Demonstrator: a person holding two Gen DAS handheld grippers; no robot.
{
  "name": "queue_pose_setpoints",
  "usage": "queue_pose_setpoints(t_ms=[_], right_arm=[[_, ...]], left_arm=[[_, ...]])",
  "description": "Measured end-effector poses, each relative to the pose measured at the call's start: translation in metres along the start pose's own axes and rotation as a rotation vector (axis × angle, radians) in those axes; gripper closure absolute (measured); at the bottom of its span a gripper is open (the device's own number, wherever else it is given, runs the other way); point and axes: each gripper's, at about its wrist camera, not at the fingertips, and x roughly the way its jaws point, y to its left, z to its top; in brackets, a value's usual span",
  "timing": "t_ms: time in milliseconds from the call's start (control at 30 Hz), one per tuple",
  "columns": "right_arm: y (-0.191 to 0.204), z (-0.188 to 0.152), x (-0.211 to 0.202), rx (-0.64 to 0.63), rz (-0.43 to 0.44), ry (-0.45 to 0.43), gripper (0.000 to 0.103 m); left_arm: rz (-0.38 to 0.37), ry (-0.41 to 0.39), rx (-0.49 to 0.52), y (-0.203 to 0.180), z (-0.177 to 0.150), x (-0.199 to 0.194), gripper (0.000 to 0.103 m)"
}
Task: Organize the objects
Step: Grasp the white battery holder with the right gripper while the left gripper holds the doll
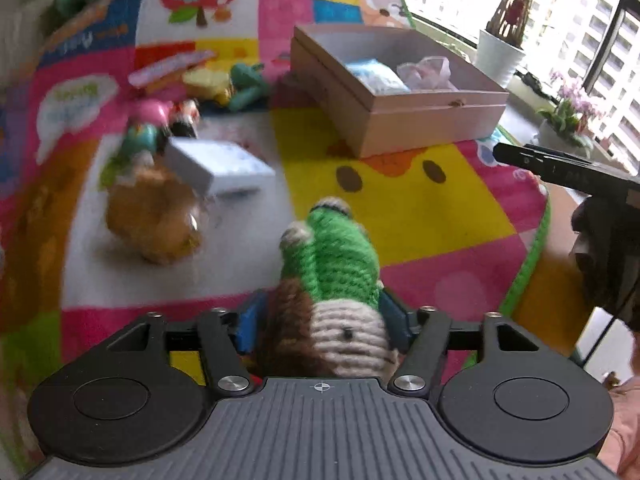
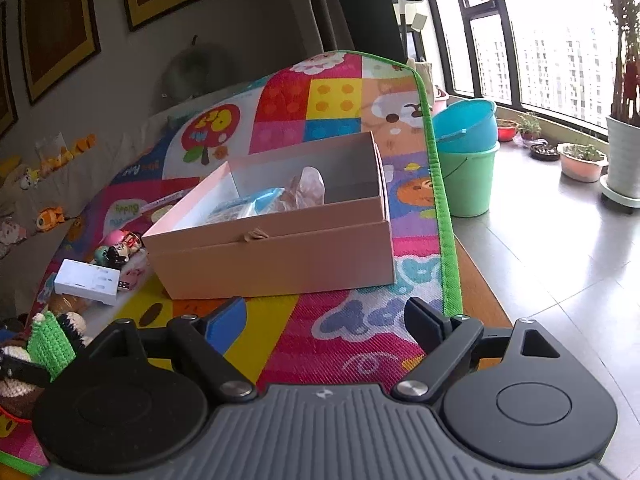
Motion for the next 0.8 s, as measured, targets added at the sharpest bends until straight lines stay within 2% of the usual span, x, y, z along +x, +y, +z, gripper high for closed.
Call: queue_pose_setpoints(t_ms=[100,167,233,300,433,567,600,700,800], right_arm=[[0.003,0.0,-0.001,-0.013,-0.003,0.007,0.016],[0.01,0.001,-0.002,-0.041,0.015,0.017,0.016],[0.023,0.003,-0.006,-0.085,0.04,0.011,0.016],[0.042,0.009,-0.011,-0.142,0.081,-0.006,0.016],[0.086,0.024,-0.011,-0.254,0.207,-0.014,0.016],[0.147,0.021,0.002,-0.453,0.292,-0.026,0.017],[0.164,0.017,0.007,-0.509,0.299,-0.037,0.022],[0.21,0.005,0.028,-0.647,0.304,-0.045,0.046],[0.242,-0.002,0.053,-0.701,0.307,-0.023,0.051]], left_arm=[[0.003,-0.035,-0.003,-0.004,-0.006,0.0,0.037],[0.006,-0.075,-0.013,-0.004,-0.01,-0.005,0.044],[-0.013,-0.099,-0.049,0.002,-0.015,-0.011,0.046],[-0.032,-0.129,-0.097,0.012,-0.022,-0.019,0.048],[-0.019,-0.204,-0.211,0.042,-0.037,-0.041,0.048],[-0.032,-0.282,-0.344,0.076,-0.05,-0.064,0.048],[-0.032,-0.299,-0.364,0.083,-0.052,-0.069,0.049],[-0.027,-0.347,-0.407,0.098,-0.059,-0.081,0.048],[-0.041,-0.376,-0.445,0.11,-0.064,-0.086,0.049]])
